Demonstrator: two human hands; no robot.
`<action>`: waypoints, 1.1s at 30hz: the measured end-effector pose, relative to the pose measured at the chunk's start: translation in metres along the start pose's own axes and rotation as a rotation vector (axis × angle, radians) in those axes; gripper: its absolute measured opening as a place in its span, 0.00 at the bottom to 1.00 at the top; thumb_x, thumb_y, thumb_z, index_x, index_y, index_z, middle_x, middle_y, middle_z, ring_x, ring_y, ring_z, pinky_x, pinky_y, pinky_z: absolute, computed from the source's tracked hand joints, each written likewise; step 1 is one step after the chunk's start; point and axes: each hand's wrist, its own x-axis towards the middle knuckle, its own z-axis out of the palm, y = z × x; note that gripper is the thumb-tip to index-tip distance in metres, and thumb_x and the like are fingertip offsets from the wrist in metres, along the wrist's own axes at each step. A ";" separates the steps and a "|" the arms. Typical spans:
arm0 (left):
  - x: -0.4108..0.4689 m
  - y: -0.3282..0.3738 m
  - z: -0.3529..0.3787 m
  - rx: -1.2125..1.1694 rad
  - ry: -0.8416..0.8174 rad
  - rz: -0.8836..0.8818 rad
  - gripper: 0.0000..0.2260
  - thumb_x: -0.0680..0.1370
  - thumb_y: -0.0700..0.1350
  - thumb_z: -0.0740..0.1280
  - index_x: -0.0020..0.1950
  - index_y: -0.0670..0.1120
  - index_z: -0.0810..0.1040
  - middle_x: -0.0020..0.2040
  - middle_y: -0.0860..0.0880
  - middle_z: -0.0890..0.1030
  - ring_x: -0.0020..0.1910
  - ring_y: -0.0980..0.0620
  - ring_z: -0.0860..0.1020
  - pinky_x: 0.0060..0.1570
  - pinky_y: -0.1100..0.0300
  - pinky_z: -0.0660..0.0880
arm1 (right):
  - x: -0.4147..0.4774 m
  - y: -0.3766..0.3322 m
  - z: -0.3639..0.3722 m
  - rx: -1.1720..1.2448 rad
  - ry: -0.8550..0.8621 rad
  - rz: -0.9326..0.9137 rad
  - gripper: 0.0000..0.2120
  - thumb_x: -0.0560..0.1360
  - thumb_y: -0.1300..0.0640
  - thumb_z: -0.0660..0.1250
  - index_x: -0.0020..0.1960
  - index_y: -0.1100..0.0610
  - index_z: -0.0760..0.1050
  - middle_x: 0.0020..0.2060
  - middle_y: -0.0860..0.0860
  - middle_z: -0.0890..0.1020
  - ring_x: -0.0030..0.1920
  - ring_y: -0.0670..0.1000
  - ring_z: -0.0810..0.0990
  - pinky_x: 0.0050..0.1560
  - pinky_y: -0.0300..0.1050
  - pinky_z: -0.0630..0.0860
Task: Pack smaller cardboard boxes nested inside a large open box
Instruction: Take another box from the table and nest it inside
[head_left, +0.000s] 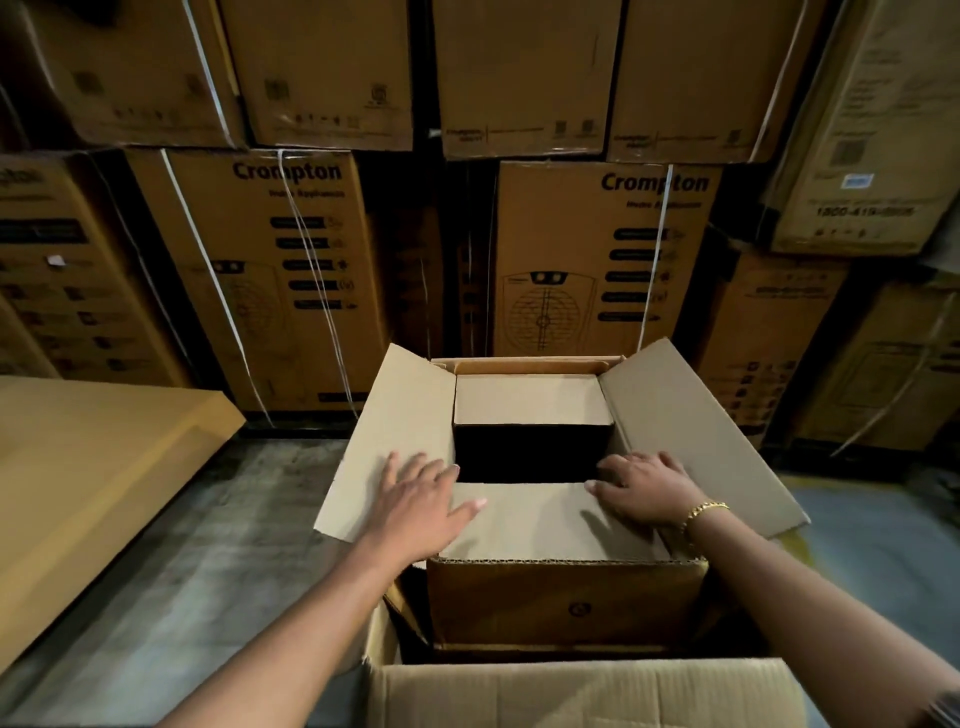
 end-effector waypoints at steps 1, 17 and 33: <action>0.002 0.007 -0.004 -0.043 -0.032 0.011 0.41 0.75 0.75 0.37 0.81 0.53 0.58 0.81 0.51 0.61 0.80 0.49 0.54 0.77 0.39 0.39 | 0.001 -0.003 -0.005 0.001 -0.021 0.007 0.27 0.80 0.31 0.50 0.66 0.46 0.75 0.63 0.49 0.80 0.67 0.53 0.74 0.75 0.60 0.55; -0.072 0.047 -0.036 -0.347 -0.502 0.142 0.41 0.70 0.80 0.51 0.72 0.56 0.71 0.70 0.52 0.71 0.71 0.51 0.68 0.70 0.50 0.63 | -0.115 -0.026 -0.001 0.185 -0.401 -0.162 0.36 0.74 0.23 0.50 0.71 0.44 0.69 0.67 0.44 0.74 0.67 0.47 0.73 0.71 0.50 0.64; -0.058 0.056 0.005 -0.187 -0.384 0.122 0.45 0.68 0.82 0.40 0.67 0.53 0.72 0.63 0.50 0.76 0.66 0.49 0.72 0.66 0.47 0.58 | -0.089 -0.033 0.034 0.115 -0.252 -0.050 0.37 0.69 0.18 0.41 0.46 0.47 0.73 0.47 0.46 0.80 0.49 0.48 0.78 0.54 0.50 0.72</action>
